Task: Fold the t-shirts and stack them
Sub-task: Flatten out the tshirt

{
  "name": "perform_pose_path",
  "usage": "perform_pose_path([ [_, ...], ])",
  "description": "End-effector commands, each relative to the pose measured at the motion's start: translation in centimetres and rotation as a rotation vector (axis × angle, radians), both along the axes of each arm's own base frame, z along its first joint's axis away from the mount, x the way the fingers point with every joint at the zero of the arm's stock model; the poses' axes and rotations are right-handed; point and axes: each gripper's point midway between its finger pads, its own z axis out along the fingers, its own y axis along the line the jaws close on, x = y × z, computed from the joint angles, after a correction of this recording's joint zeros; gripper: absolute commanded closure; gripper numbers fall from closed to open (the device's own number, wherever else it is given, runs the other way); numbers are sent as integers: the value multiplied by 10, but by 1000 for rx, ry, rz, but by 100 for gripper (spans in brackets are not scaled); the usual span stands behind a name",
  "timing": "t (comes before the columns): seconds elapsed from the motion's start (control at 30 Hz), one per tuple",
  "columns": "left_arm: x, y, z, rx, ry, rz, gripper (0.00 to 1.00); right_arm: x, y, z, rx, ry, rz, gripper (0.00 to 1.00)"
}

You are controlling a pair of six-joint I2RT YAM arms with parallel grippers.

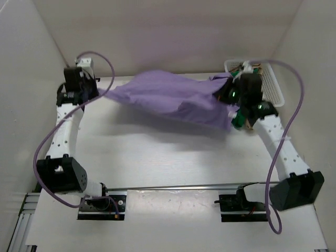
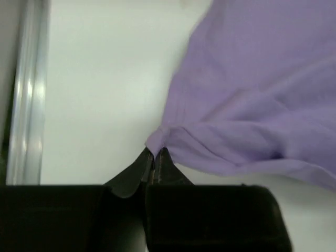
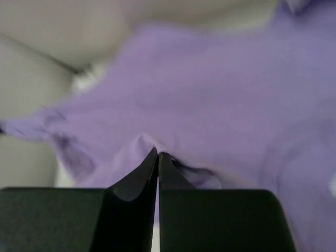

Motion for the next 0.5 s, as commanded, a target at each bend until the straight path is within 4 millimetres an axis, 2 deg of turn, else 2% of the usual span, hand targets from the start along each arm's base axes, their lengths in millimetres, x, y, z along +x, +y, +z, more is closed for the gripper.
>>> perform_pose_path([
  [0.0,-62,3,-14,24,12,39,90,-76,-13,-49,-93,33,27,100],
  [0.07,-86,11,-38,50,53,88,90,-107,-14,-88,-107,113,50,100],
  [0.1,-102,12,-38,59,32,102,90,-128,-12,-132,-126,204,84,100],
  [0.13,-120,16,-73,63,103,123,90,-150,-10,-142,-108,220,120,100],
  [0.17,-131,21,-86,77,122,147,90,-165,-7,-158,-90,268,141,100],
  [0.2,-146,28,-87,82,101,183,90,-188,-4,-186,-91,320,183,100],
  [0.23,-163,30,-121,85,165,197,90,-201,-3,-200,-87,357,205,100],
  [0.27,-175,31,-134,83,188,206,90,-215,-6,-215,-97,408,211,100],
  [0.3,-185,30,-145,82,206,205,90,-227,-5,-221,-89,416,226,100],
  [0.33,-198,30,-149,82,198,214,90,-238,-9,-239,-100,464,228,100],
  [0.37,-219,27,-175,78,279,210,90,-247,-13,-249,-114,501,226,100],
  [0.43,-238,22,-190,70,330,200,90,-260,-15,-259,-109,546,229,100],
  [0.47,-254,18,-197,61,375,189,90,-268,-14,-264,-111,564,254,100],
])
